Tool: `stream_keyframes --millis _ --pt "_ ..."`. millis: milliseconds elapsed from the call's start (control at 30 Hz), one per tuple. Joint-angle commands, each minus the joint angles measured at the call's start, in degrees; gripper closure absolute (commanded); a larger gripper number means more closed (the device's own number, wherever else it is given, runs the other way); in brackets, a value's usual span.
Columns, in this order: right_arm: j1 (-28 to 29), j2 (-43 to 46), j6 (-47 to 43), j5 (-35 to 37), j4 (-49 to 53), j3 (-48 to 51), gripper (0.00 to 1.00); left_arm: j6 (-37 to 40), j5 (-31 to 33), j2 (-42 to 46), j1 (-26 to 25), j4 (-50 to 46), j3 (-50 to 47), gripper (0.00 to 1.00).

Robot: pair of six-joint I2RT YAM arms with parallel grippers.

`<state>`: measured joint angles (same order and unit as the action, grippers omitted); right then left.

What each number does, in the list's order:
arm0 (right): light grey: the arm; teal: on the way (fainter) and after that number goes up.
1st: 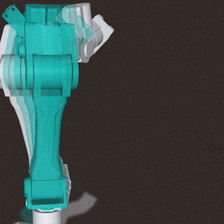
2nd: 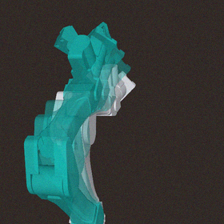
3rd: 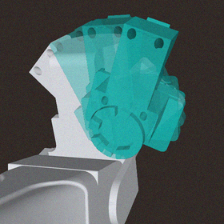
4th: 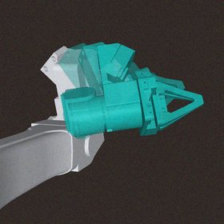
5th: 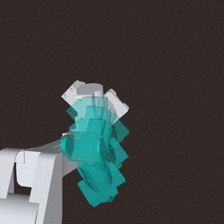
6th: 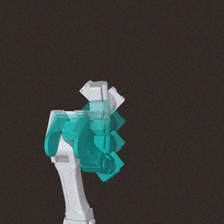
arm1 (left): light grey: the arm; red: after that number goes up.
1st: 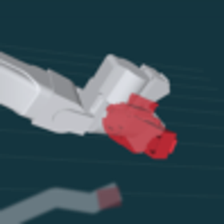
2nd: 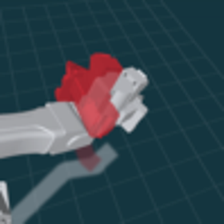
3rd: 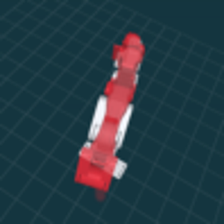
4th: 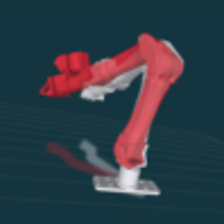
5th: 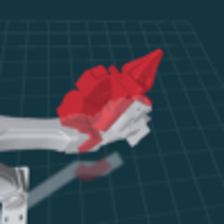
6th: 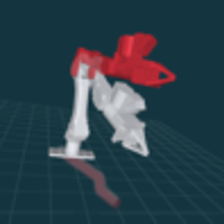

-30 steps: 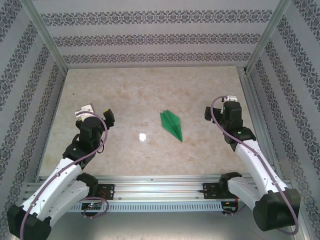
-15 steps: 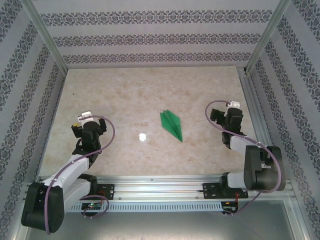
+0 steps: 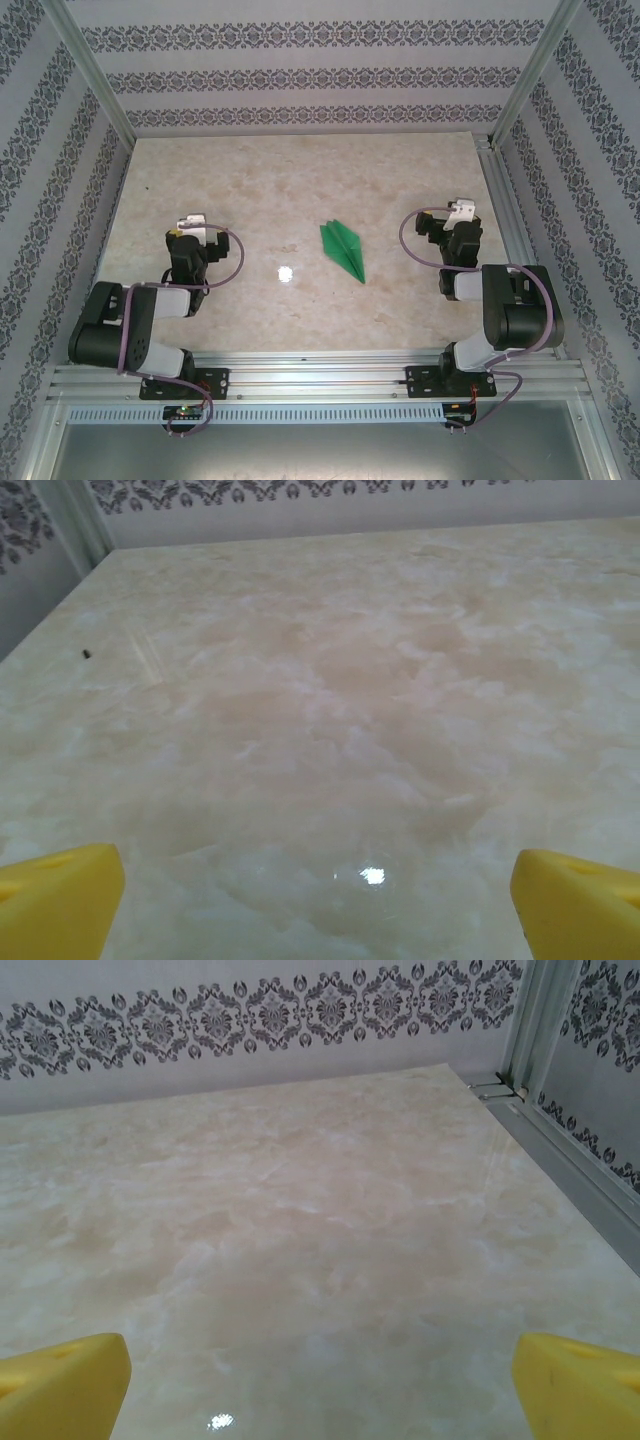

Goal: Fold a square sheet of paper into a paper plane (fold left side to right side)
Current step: Reset both arms

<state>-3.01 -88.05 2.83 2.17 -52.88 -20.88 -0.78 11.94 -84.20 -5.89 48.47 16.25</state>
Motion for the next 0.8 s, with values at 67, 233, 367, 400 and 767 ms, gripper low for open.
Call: stream_keyframes --millis 67,233,367,400,767 --pt "0.4 0.1 -0.8 -0.3 -4.3 0.4 0.02 3.3 -7.5 -4.7 0.9 2.9 5.1 0.0" --pt "0.5 0.1 -1.0 -0.8 -4.2 0.4 0.02 2.1 -8.5 -5.3 2.2 -0.5 7.3 0.0" --pt "1.0 0.1 -1.7 -1.3 -3.8 0.2 0.02 2.3 -8.5 -5.2 2.1 -0.6 7.4 0.0" --pt "1.0 0.2 -1.8 -1.3 -4.0 0.2 0.02 2.4 -9.0 -5.3 2.1 -0.6 7.4 0.0" --pt "1.0 0.1 -1.9 -1.2 -3.9 0.2 0.02 2.5 -9.3 -5.3 2.1 -0.9 7.5 0.0"
